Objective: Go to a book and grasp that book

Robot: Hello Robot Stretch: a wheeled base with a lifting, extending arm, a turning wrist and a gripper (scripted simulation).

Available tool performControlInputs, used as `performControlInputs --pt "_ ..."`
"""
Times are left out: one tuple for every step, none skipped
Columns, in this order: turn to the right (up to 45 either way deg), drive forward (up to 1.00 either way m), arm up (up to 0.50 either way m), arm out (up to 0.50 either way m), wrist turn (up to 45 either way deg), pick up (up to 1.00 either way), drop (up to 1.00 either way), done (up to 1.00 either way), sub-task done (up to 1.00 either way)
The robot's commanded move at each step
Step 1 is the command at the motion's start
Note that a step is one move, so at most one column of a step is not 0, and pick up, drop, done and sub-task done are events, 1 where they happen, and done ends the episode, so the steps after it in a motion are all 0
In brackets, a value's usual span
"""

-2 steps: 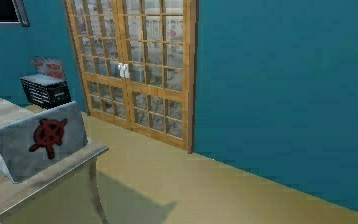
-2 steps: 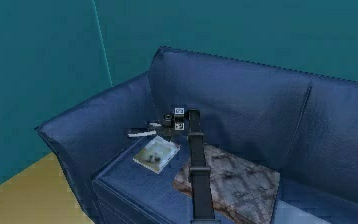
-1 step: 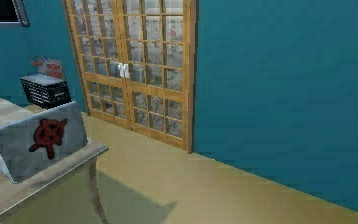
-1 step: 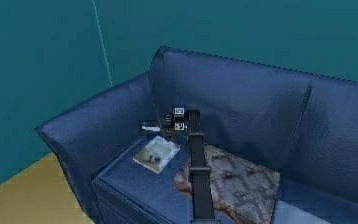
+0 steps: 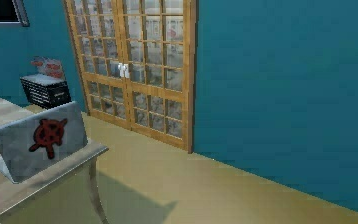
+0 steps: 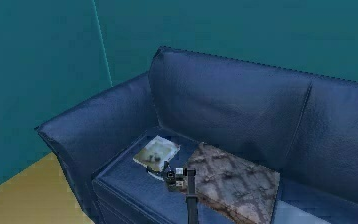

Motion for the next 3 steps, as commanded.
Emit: performControlInputs --pt "0.0 0.0 0.0 0.0 0.0 1.0 0.0 0.0 0.0" --pt "0.0 0.0 0.1 0.0 0.0 0.0 0.0 0.0 0.0" --pt "0.0 0.0 0.0 0.0 0.0 0.0 0.0 1.0 0.0"
